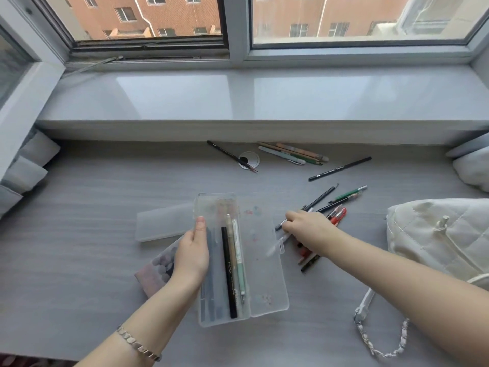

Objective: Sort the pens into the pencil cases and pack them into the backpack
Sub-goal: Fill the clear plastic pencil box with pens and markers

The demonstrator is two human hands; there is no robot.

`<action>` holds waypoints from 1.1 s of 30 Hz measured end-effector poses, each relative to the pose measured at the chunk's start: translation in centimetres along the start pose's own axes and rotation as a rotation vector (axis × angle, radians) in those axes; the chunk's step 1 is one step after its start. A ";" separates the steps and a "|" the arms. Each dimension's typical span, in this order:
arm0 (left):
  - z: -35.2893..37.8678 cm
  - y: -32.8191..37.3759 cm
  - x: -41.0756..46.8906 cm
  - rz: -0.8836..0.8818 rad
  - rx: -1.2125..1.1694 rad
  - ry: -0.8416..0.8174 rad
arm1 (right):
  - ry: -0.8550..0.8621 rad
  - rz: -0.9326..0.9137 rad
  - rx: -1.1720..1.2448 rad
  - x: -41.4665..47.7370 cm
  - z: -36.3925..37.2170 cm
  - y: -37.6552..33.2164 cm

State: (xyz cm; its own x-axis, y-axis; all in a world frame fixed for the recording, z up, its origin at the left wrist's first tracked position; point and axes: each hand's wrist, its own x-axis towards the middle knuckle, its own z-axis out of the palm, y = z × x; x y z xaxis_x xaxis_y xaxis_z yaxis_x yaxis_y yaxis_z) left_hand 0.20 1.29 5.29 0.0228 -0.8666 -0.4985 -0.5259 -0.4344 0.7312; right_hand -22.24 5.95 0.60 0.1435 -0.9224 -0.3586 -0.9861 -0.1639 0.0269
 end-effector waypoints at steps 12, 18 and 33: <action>0.2 -0.1 0.3 0.018 -0.043 0.034 | 0.200 0.753 0.866 -4.4 -0.6 3.2; 1.5 0.0 0.0 0.051 -0.001 -0.016 | -0.023 0.956 0.938 -7.7 3.0 -0.4; 1.9 0.1 0.4 0.087 0.004 -0.046 | 0.147 1.084 0.908 -1.0 1.3 0.4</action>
State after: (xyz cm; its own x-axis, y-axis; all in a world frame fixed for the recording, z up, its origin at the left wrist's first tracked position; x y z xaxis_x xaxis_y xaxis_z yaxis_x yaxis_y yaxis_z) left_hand -1.43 1.40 4.30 -0.0622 -0.8888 -0.4540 -0.5278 -0.3568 0.7708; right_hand -22.91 7.23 -0.31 -0.7542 -0.4805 -0.4476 -0.3138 0.8624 -0.3972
